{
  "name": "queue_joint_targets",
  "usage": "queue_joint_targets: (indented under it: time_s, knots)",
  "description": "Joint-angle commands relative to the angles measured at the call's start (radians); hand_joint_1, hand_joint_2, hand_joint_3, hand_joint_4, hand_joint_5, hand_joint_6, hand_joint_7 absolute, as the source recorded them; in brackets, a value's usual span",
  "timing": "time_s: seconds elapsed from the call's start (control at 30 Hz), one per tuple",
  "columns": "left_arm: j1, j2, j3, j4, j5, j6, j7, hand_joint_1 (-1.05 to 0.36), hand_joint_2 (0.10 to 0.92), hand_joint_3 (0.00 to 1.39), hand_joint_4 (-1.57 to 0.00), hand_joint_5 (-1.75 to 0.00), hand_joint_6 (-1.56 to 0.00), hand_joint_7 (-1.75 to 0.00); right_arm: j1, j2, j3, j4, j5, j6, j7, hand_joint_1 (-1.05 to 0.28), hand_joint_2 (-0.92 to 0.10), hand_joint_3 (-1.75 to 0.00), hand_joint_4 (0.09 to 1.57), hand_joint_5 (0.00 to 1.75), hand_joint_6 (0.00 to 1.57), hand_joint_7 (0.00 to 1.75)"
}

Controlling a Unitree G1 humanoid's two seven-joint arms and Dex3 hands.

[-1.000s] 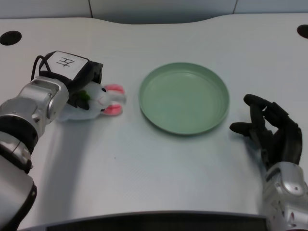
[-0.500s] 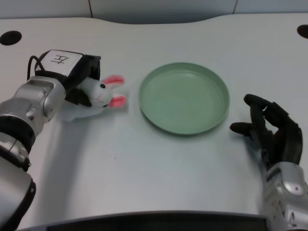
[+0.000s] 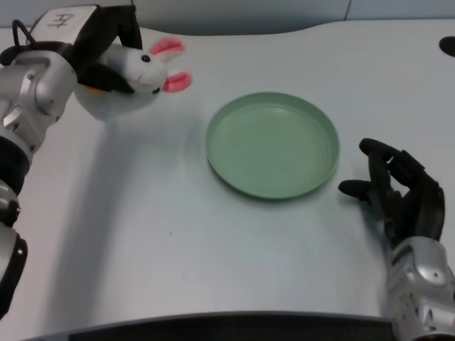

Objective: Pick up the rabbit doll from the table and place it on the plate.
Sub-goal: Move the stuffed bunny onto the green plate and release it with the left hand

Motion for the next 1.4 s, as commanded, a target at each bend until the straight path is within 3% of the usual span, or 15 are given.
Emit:
queue_joint_targets:
  time_s: [0.03,0.1,0.2,0.27,0.3,0.33,0.37,0.53,0.6,0.77,0.9,1.03,1.2,1.27,1.4]
  knots:
    - [-0.042,-0.006,-0.008,-0.035,0.006,-0.001,-0.034,-0.02,0.889,0.1,-0.77,-1.75,-0.58,-1.75,-0.01,0.003,0.001,0.012,0.0,-0.007,0.001,-0.32,-0.92,-0.24,0.76,1.12,0.81,0.48]
    - [-0.055,-0.028,-0.02,-0.043,0.019,-0.003,-0.036,-0.03,0.883,0.1,-0.77,-1.75,-0.59,-1.75,-0.012,0.005,0.001,0.015,0.001,-0.006,-0.002,-0.31,-0.92,-0.25,0.75,1.12,0.81,0.48]
    - [-0.067,-0.056,-0.036,-0.044,0.032,-0.009,-0.038,-0.09,0.888,0.07,-0.69,-1.75,-0.55,-1.56,-0.014,0.008,-0.001,0.022,0.005,-0.013,0.001,-0.3,-0.92,-0.26,0.76,1.11,0.81,0.49]
    - [-0.071,-0.065,-0.046,-0.041,0.043,-0.016,-0.033,-0.12,0.894,0.05,-0.67,-1.73,-0.63,-1.32,-0.014,0.009,-0.001,0.023,0.004,-0.016,0.001,-0.31,-0.92,-0.25,0.77,1.12,0.81,0.49]
    - [-0.078,-0.09,-0.063,-0.041,0.058,-0.003,-0.034,-0.12,0.896,0.04,-0.66,-1.72,-0.64,-1.28,-0.013,0.011,-0.002,0.017,0.008,-0.007,-0.001,-0.31,-0.92,-0.25,0.77,1.12,0.81,0.49]
    - [-0.083,-0.108,-0.073,-0.04,0.068,0.007,-0.036,-0.12,0.874,0.02,-0.68,-1.52,-0.72,-1.1,-0.012,0.013,-0.004,0.013,0.01,0.0,-0.003,-0.32,-0.92,-0.25,0.78,1.12,0.81,0.49]
    - [-0.089,-0.129,-0.085,-0.035,0.077,0.003,-0.031,-0.13,0.867,0.01,-0.69,-1.44,-0.76,-1.01,-0.011,0.014,-0.004,0.011,0.011,0.002,-0.003,-0.32,-0.92,-0.24,0.79,1.12,0.81,0.49]
    - [-0.121,-0.22,-0.125,0.02,0.1,-0.02,0.009,-0.09,0.892,0.01,-0.7,-1.72,-0.6,-1.59,-0.008,0.012,-0.003,0.016,0.011,-0.013,0.008,-0.32,-0.92,-0.25,0.78,1.12,0.81,0.49]
    - [-0.134,-0.252,-0.14,0.048,0.11,-0.022,0.035,-0.06,0.882,0.0,-0.76,-1.74,-0.59,-1.71,-0.008,0.012,-0.005,0.02,0.015,-0.018,0.014,-0.31,-0.92,-0.25,0.78,1.11,0.81,0.49]
    - [-0.161,-0.312,-0.16,0.105,0.118,-0.002,0.061,-0.14,0.909,0.02,-0.75,-1.75,-0.55,-1.75,-0.008,0.016,-0.006,0.022,0.016,-0.02,0.013,-0.32,-0.92,-0.23,0.78,1.1,0.8,0.48]
    - [-0.199,-0.368,-0.187,0.156,0.133,0.03,0.031,-0.17,0.92,0.04,-0.74,-1.75,-0.55,-1.75,0.0,0.019,0.003,0.016,0.005,-0.027,0.009,-0.32,-0.92,-0.22,0.78,1.09,0.79,0.48]
    - [-0.205,-0.39,-0.202,0.184,0.138,0.026,0.048,-0.2,0.911,0.03,-0.75,-1.75,-0.55,-1.74,0.01,0.027,0.004,-0.004,0.01,-0.021,0.01,-0.32,-0.92,-0.24,0.78,1.09,0.79,0.48]
    - [-0.203,-0.404,-0.214,0.207,0.144,0.022,0.051,-0.22,0.897,0.01,-0.73,-1.75,-0.63,-1.44,0.021,0.034,0.002,-0.017,0.016,-0.022,0.014,-0.3,-0.92,-0.24,0.79,1.09,0.81,0.49]
    - [-0.199,-0.41,-0.221,0.215,0.15,0.02,0.069,-0.19,0.904,0.01,-0.8,-1.75,-0.62,-1.65,0.027,0.035,0.005,-0.026,0.012,-0.02,0.01,-0.31,-0.92,-0.24,0.8,1.09,0.81,0.49]
    - [-0.193,-0.422,-0.223,0.228,0.146,0.021,0.077,-0.17,0.916,0.02,-0.82,-1.75,-0.6,-1.74,0.036,0.039,0.007,-0.043,0.013,-0.011,0.007,-0.31,-0.92,-0.23,0.8,1.09,0.81,0.49]
